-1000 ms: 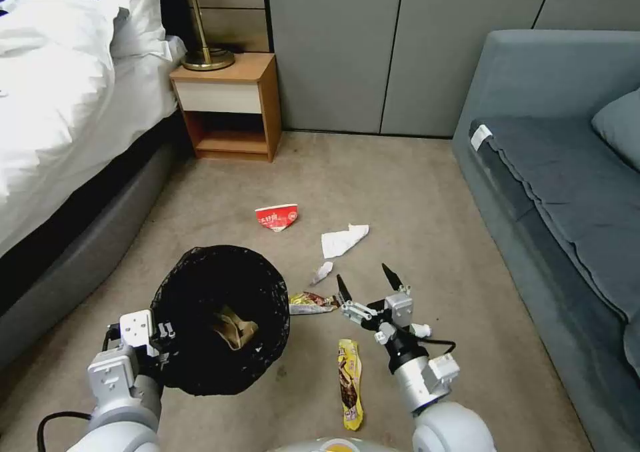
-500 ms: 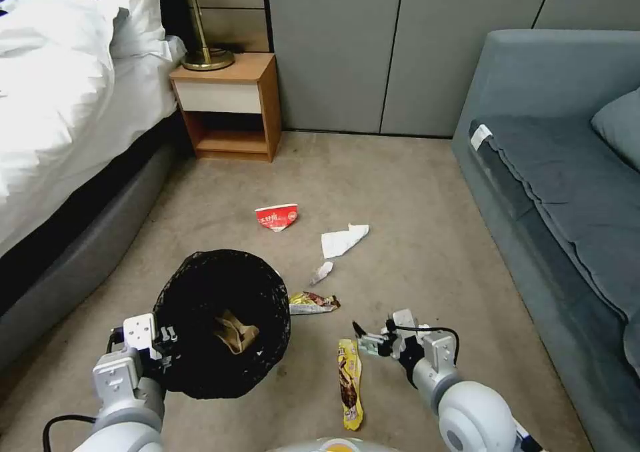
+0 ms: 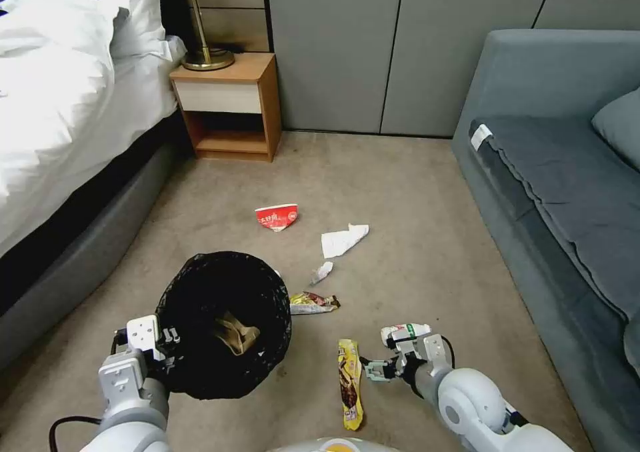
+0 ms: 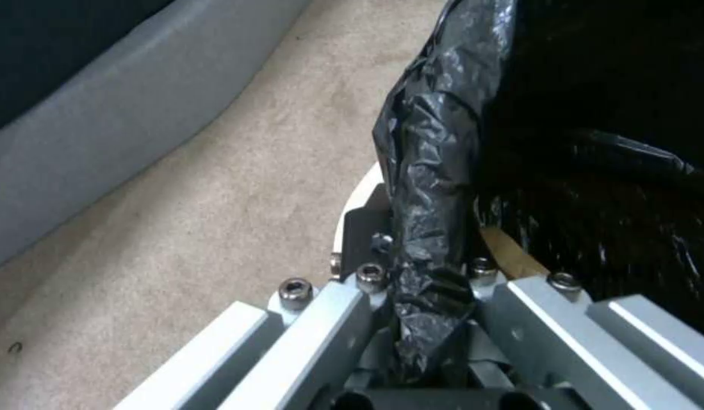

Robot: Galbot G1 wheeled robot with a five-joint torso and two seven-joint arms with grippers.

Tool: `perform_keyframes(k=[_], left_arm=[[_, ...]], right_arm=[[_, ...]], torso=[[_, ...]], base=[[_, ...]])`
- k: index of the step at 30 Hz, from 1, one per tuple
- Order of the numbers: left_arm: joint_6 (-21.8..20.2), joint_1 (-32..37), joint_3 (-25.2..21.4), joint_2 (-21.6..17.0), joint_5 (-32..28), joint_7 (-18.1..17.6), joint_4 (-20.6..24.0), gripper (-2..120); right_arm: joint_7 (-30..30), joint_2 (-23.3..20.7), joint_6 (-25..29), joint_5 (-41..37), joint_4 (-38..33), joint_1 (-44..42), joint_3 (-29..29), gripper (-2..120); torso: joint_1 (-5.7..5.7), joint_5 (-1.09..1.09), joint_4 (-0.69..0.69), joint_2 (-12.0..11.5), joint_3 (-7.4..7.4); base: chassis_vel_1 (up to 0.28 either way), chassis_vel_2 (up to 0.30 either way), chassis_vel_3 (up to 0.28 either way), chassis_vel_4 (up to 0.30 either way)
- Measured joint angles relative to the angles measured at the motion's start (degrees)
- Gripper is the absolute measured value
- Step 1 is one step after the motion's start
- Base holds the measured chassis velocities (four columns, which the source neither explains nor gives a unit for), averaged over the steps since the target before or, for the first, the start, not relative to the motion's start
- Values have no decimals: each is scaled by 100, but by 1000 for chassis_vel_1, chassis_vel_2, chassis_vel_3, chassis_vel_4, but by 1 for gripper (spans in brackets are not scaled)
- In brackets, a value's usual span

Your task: Pick up the trash bin, then pick up the garbage from the floor and place it into the trash bin.

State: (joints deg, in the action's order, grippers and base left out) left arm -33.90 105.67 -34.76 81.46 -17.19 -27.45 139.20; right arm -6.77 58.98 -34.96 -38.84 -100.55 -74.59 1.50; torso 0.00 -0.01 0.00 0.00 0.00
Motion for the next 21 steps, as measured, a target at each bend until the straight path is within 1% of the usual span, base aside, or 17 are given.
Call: perform_keyframes(k=[1,2,5,6,9,16,18,19,21], left_arm=[[6,15,-1,6,16,0,-1,0],[6,15,-1,6,16,0,-1,0],[25,59,-13,26,49,3,-1,0],[25,59,-13,26,49,3,-1,0],[30,85,-28,34,73,3,7,0],[42,130,-47,40,96,6,40,0],[52,151,-55,37,108,8,58,0],[52,151,-55,37,108,8,58,0],[64,164,-60,37,110,9,74,0]], right_arm=[[53,112,27,79,154,55,-68,100],[53,112,27,79,154,55,-68,100],[211,423,137,290,548,187,-191,100],[211,423,137,290,548,187,-191,100],[304,686,214,428,832,293,-273,100],[454,996,395,642,1339,461,-305,100],[499,1097,492,732,1566,531,-286,94],[499,1097,492,732,1566,531,-286,94],[530,1160,554,786,1709,569,-252,85]], torso=[[0,1,0,0,0],[0,1,0,0,0],[0,1,0,0,0],[0,1,0,0,0],[0,0,0,0,0],[0,-1,0,0,0],[0,0,0,0,0],[0,0,0,0,0],[0,0,0,0,0]], base=[[0,0,0,0],[0,0,0,0],[0,0,0,0],[0,0,0,0],[0,0,0,0],[0,0,0,0],[0,0,0,0],[0,0,0,0],[0,0,0,0]])
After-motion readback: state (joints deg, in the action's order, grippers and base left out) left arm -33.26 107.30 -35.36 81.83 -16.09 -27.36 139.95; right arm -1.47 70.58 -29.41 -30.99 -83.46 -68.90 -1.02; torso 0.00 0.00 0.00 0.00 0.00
